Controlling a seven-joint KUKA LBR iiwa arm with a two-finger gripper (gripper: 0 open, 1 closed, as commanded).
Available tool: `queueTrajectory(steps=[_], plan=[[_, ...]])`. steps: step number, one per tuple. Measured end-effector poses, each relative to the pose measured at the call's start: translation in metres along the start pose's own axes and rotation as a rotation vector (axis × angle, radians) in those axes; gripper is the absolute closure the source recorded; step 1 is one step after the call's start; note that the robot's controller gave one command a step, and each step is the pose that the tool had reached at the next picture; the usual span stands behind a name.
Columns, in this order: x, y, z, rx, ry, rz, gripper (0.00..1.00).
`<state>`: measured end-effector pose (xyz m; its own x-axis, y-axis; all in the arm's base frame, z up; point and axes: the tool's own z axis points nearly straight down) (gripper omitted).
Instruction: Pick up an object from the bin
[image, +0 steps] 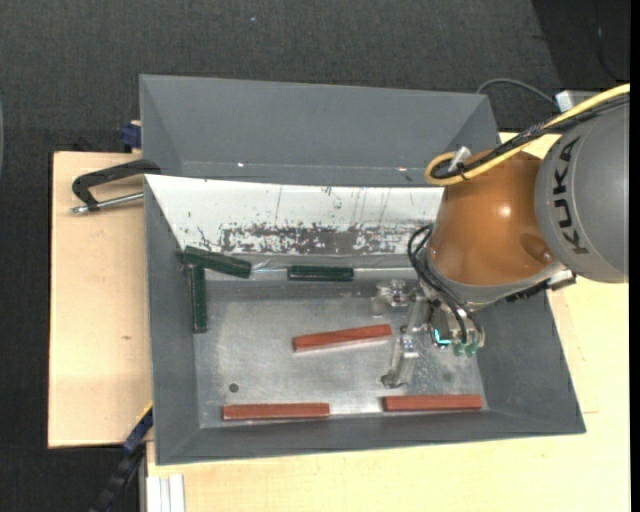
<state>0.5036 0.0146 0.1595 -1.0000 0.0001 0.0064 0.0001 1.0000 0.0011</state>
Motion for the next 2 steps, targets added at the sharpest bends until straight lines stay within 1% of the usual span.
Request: queueTrajectory(steps=[1,2], plan=[[-0.002,0.000,-0.003,0.000,-0.008,0.000,0.00],[-0.025,0.009,0.043,0.001,-0.015,-0.033,0.00]])
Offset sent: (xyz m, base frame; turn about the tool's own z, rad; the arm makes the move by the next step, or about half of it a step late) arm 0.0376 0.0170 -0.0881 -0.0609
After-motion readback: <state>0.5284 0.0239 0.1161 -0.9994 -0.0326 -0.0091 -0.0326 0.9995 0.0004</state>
